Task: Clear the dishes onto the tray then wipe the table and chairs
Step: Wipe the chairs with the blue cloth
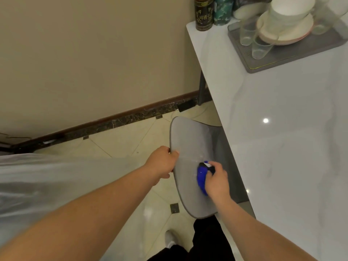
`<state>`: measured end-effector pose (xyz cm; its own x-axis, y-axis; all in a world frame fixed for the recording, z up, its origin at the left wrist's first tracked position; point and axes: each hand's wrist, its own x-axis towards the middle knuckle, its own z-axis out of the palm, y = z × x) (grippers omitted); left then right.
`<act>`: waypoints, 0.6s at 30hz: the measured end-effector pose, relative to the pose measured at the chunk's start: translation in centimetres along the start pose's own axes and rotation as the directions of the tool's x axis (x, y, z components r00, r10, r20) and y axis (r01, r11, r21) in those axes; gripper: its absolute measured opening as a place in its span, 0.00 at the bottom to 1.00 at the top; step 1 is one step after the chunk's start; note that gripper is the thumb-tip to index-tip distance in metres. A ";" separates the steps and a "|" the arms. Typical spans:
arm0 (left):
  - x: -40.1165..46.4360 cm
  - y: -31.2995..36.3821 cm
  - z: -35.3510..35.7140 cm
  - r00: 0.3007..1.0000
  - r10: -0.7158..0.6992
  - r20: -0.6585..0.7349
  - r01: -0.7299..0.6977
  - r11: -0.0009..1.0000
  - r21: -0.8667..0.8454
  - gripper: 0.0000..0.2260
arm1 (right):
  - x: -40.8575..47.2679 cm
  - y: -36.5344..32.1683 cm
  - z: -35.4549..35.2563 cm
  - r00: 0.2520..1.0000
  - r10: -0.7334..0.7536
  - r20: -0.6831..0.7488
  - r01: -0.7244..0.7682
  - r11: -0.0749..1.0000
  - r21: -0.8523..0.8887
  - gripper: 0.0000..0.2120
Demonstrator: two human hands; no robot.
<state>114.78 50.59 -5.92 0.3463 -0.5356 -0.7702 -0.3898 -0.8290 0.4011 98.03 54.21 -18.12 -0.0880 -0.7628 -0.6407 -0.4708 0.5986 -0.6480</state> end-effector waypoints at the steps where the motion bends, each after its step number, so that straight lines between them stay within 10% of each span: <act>1: 0.4 0.3 0.1 1.000 -0.001 -0.012 0.001 1.000 0.008 0.17 | -1.1 -1.2 0.8 0.992 -0.126 -0.002 0.126 0.992 0.016 0.15; 5: 1.6 0.7 0.7 0.998 -0.010 -0.056 0.014 0.997 0.072 0.16 | -4.0 -5.0 3.1 0.886 -0.463 0.006 0.463 0.886 0.026 0.10; 8: 2.2 0.7 1.1 0.998 -0.007 -0.065 0.013 0.994 0.104 0.18 | -1.2 -3.3 2.4 0.937 -0.350 0.010 0.350 0.936 0.035 0.19; 12: 2.5 0.6 1.1 0.999 -0.006 -0.035 0.009 0.998 0.070 0.14 | 3.5 -0.5 1.4 0.979 0.181 0.097 -0.179 0.983 -0.025 0.23; 18: 3.1 0.1 0.6 0.999 -0.001 -0.043 0.004 0.997 0.073 0.15 | 1.0 -6.0 1.3 0.977 -0.151 0.150 0.117 0.970 0.213 0.10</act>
<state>115.27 48.92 -8.55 0.3832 -0.5412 -0.7485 -0.4496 -0.8172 0.3606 101.93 50.15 -15.36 0.1168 -0.7991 -0.5897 -0.2799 0.5432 -0.7916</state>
